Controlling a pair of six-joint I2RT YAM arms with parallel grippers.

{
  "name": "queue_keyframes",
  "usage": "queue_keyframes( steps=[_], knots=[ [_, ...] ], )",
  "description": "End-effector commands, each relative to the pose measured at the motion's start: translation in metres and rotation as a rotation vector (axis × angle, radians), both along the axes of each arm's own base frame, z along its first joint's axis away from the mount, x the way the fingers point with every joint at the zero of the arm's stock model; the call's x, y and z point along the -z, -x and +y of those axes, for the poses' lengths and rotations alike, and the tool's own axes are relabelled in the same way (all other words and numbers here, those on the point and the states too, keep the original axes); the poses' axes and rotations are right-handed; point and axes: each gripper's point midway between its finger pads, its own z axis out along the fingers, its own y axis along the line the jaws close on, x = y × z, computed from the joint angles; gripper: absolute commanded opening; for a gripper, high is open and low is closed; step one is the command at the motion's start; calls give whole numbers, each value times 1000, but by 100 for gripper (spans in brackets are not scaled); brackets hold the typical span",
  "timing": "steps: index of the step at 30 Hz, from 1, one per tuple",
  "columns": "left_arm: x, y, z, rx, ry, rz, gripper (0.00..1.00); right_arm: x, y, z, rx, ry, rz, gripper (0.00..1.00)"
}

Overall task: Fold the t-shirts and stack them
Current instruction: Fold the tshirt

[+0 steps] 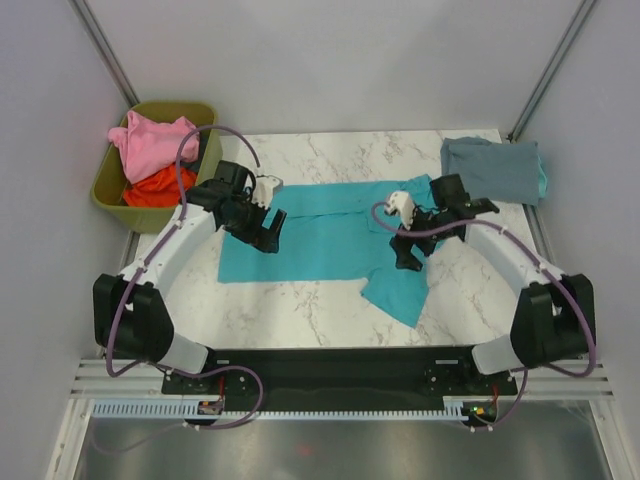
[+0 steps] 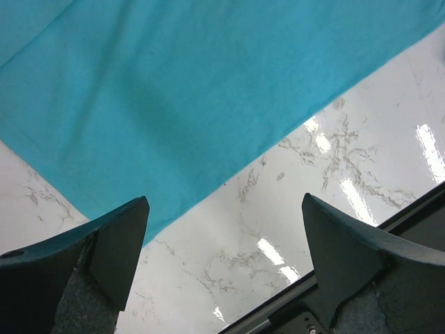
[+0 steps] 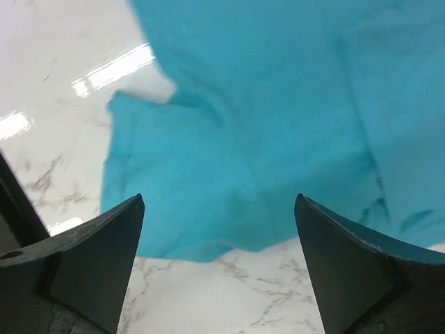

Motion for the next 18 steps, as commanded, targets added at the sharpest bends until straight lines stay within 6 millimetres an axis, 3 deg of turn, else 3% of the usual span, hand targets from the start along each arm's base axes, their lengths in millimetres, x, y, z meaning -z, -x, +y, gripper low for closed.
queue_keyframes(
  steps=[1,2,3,4,6,9,10,12,13,14,15,17,18],
  knots=[
    [-21,5,1,35,17,-90,99,-16,35,6,-173,101,-219,98],
    [-25,5,1,35,21,-101,99,-28,39,3,-176,107,-294,98],
    [-28,5,1,35,23,-110,99,-25,46,5,-132,88,-276,98],
    [-35,2,1,33,28,-130,99,-41,30,9,-27,34,-333,98],
    [-46,2,1,31,37,-164,99,-68,26,20,110,-81,-289,97],
    [-43,8,4,28,34,-157,99,-74,34,38,34,-133,-173,74],
    [-38,11,4,28,31,-145,99,-62,51,42,-33,-131,-65,72],
    [-21,22,8,28,20,-102,99,-54,50,41,-20,-117,-49,71],
    [-16,25,8,28,17,-88,99,-50,49,39,-29,-102,-65,70],
    [-18,13,9,61,-3,-154,99,-46,51,37,-55,-84,-84,70],
    [-20,28,-18,146,150,-100,99,-38,55,31,-78,-29,-122,72],
    [-17,31,-16,172,137,-111,94,-38,52,26,-111,10,-221,70],
    [-10,32,-11,214,103,-128,90,-26,59,22,-136,41,-220,72]
  ],
)
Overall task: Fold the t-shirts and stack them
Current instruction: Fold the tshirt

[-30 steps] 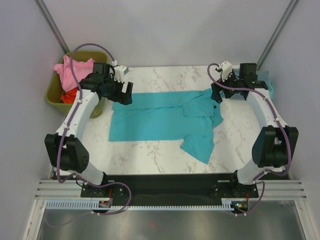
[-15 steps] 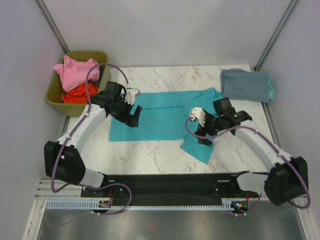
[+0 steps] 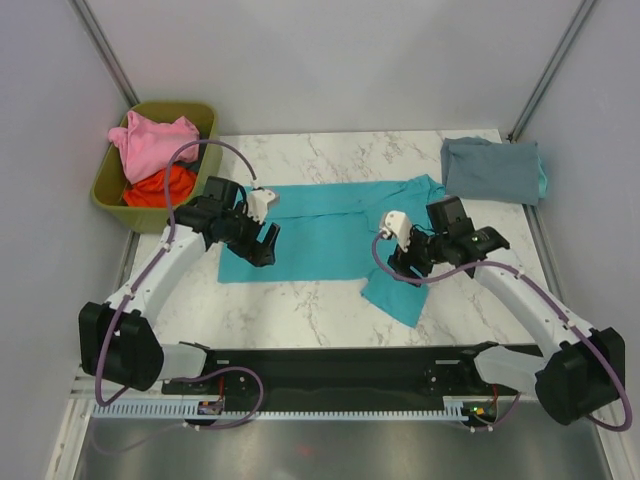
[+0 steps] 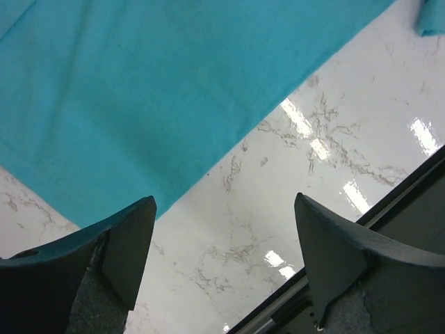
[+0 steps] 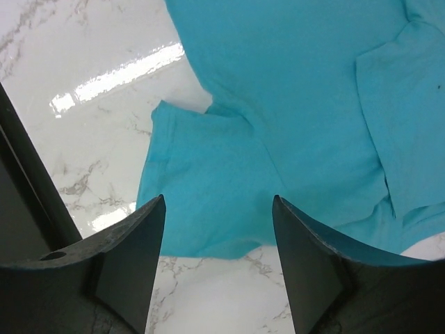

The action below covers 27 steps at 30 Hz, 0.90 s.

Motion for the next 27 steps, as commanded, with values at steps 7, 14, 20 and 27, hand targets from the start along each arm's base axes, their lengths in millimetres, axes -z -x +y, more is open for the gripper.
queue_keyframes(
  steps=[7,14,20,27],
  knots=[
    [37,-18,30,66,-183,-164,83,44,31,-24,-250,227,-276,75],
    [69,-24,47,28,-278,-161,84,75,57,-21,-421,267,-272,71],
    [73,-23,51,10,-292,-150,85,89,72,-20,-483,286,-207,71],
    [72,-25,54,6,-302,-155,85,104,90,-25,-526,319,-125,72]
  ],
)
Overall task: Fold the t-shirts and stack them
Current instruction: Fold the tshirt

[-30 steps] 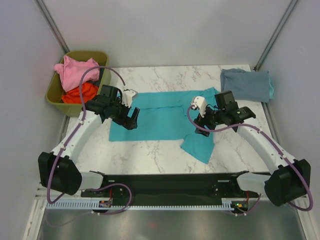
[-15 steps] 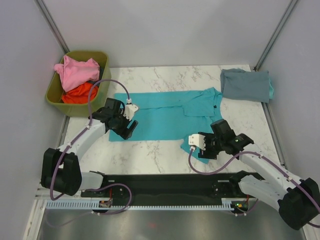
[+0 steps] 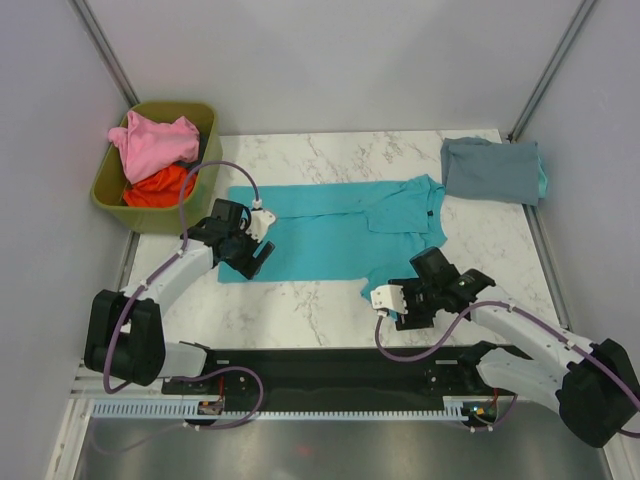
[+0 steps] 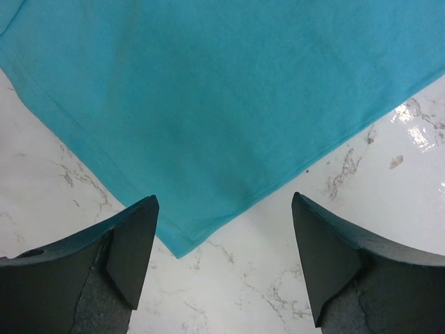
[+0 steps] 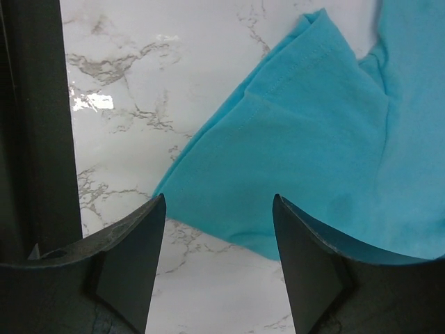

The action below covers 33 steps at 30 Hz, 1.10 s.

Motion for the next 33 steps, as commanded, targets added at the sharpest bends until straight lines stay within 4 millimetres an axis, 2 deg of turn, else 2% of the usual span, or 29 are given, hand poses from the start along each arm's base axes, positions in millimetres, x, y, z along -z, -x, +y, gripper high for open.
queue_keyframes(
  steps=[1,12,20,24,25,27,28,31,33],
  knots=[
    [-5,-14,3,18,-21,-56,86,12,12,-5,-32,46,50,72],
    [0,-13,2,-5,0,-34,86,24,24,-18,-45,131,122,72],
    [3,-12,4,-21,4,-26,86,39,19,-16,-5,137,141,64],
    [7,-8,10,-34,-4,-12,86,41,18,-16,5,150,157,44],
    [9,-6,10,-38,-3,-8,86,40,17,-16,10,149,153,34],
    [11,-2,14,-55,-1,1,86,39,14,-15,18,148,139,26],
    [12,2,15,-60,0,10,86,39,13,-16,22,149,137,17],
    [16,14,19,-98,16,43,86,37,11,-17,38,153,125,4],
    [18,22,23,-146,36,75,86,35,10,-17,46,148,115,0]
  ],
)
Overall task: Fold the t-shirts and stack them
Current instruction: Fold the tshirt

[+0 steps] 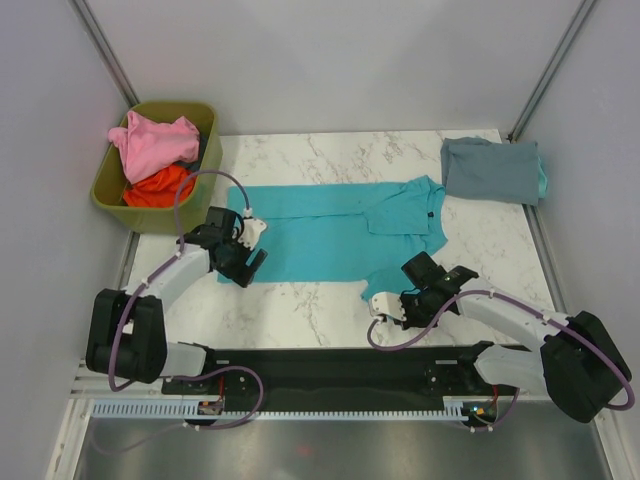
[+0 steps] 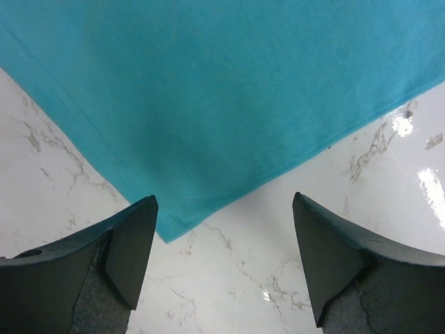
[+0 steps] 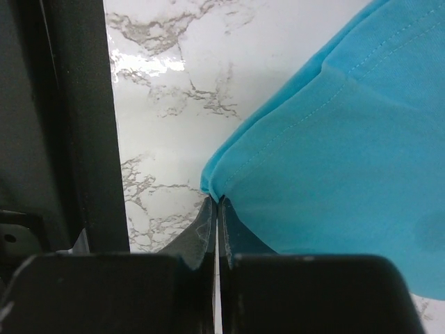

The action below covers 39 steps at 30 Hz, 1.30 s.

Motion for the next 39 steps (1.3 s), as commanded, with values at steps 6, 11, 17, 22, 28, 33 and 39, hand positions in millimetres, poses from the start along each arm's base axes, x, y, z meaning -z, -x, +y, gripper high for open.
queue_keyframes(
  steps=[6,11,17,22,28,33,39],
  knots=[
    [-8,6,21,-144,25,14,83,-6,-19,3,28,-8,-90,0],
    [-2,0,29,-156,2,32,78,-5,-20,2,28,-8,-99,0],
    [0,-2,41,-164,-25,38,75,-9,-25,4,34,-9,-114,0],
    [-2,1,47,-170,-39,43,73,-9,-25,5,31,-11,-113,0],
    [5,3,51,-168,-40,68,69,-8,-26,6,33,-19,-114,0],
    [10,4,51,-174,-15,104,56,-9,-28,5,36,-10,-120,0],
    [12,7,51,-173,-3,121,49,-9,-27,5,37,-11,-119,0]
  ],
)
